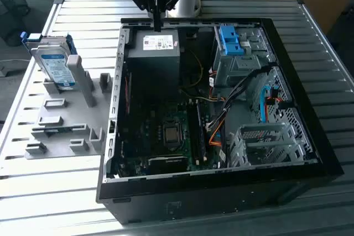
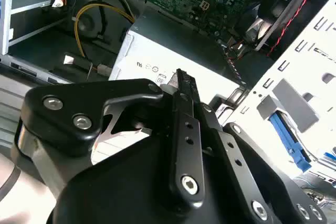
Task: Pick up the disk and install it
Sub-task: 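Reach for the disk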
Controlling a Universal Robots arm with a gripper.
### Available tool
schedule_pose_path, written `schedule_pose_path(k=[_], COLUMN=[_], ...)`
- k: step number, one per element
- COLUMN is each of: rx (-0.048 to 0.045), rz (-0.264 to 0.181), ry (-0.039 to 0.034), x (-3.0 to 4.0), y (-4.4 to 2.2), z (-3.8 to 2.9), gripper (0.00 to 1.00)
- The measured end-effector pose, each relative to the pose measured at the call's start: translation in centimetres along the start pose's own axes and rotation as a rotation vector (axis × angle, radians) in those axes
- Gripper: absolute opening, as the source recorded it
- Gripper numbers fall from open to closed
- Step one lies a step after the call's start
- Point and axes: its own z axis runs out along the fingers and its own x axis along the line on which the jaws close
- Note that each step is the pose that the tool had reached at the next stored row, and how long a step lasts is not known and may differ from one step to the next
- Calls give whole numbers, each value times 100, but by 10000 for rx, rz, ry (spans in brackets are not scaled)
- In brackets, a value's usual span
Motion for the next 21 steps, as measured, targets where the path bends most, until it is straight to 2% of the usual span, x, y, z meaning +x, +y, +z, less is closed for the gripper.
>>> schedule_pose_path(k=[7,9,17,19,21], rx=[0,0,0,0,0], rz=[1,0,-1,0,0], ry=[0,0,0,-1,0], x=[12,50,71,103,106], y=[-1,-4,-6,-8,-8], z=[0,3,3,4,4], gripper=[11,11,11,11,11])
